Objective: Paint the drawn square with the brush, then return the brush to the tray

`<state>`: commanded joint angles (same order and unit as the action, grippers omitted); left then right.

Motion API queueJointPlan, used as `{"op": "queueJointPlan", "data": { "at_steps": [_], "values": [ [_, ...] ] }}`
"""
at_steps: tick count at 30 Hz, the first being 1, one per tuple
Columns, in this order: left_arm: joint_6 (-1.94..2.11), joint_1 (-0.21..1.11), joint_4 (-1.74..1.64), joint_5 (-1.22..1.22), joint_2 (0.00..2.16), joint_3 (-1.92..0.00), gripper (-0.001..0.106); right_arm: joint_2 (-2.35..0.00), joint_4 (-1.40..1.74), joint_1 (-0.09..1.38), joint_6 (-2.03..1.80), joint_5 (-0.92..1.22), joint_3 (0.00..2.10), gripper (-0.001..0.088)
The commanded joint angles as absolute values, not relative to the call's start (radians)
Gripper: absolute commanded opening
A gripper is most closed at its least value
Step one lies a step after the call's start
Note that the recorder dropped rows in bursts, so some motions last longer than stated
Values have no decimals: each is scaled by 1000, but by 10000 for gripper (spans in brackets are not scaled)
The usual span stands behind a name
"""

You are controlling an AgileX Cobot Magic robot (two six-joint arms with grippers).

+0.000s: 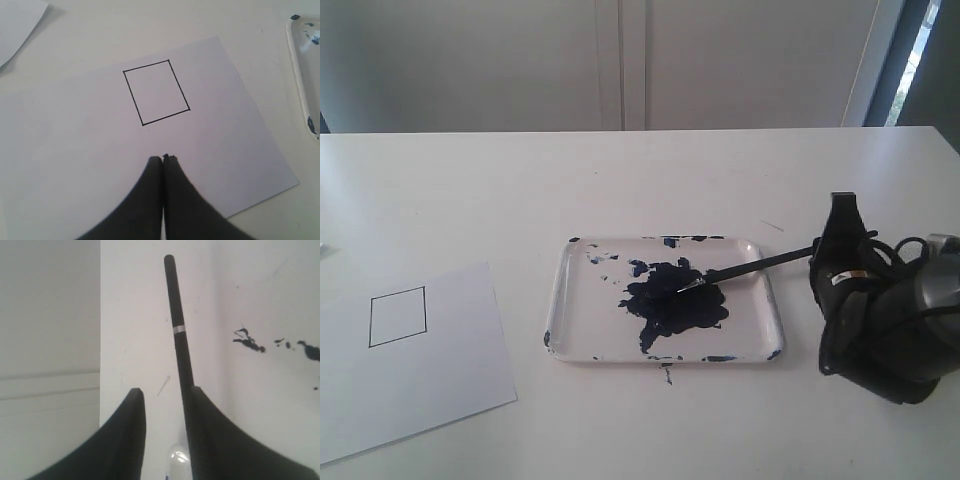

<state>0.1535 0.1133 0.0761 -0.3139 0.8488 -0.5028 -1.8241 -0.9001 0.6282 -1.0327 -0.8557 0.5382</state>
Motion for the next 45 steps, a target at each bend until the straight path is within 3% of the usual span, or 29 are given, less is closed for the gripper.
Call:
{"op": "queueJointPlan", "data": {
  "at_steps": [5, 8, 11, 14, 19, 25, 28, 36, 45],
  "values": [
    [144, 113, 78, -314, 849, -503, 0, -1724, -900, 645, -1031, -887, 452, 289],
    [131, 113, 89, -318, 849, -503, 0, -1642, -801, 645, -961, -1052, 400, 278],
    [131, 113, 89, -322, 849, -503, 0, -1558, -722, 645, -651, -1221, 386, 228],
    [131, 113, 89, -322, 849, -503, 0, -1461, -698, 645, -192, -1191, 422, 204],
    [131, 113, 89, -322, 849, -503, 0, -1339, -698, 611, 347, -962, 541, 181],
    [131, 113, 89, -322, 849, -503, 0, -1291, -727, 506, 879, -619, 739, 0],
    [131, 113, 92, -322, 849, -503, 0, -1284, -722, 428, 974, -448, 813, 0],
    [131, 113, 97, -322, 849, -503, 0, -1332, -571, 242, 1404, 332, 1048, 0],
    [127, 113, 97, -322, 849, -503, 0, -1621, -339, 221, 1567, 588, 1177, 0]
  ]
}}
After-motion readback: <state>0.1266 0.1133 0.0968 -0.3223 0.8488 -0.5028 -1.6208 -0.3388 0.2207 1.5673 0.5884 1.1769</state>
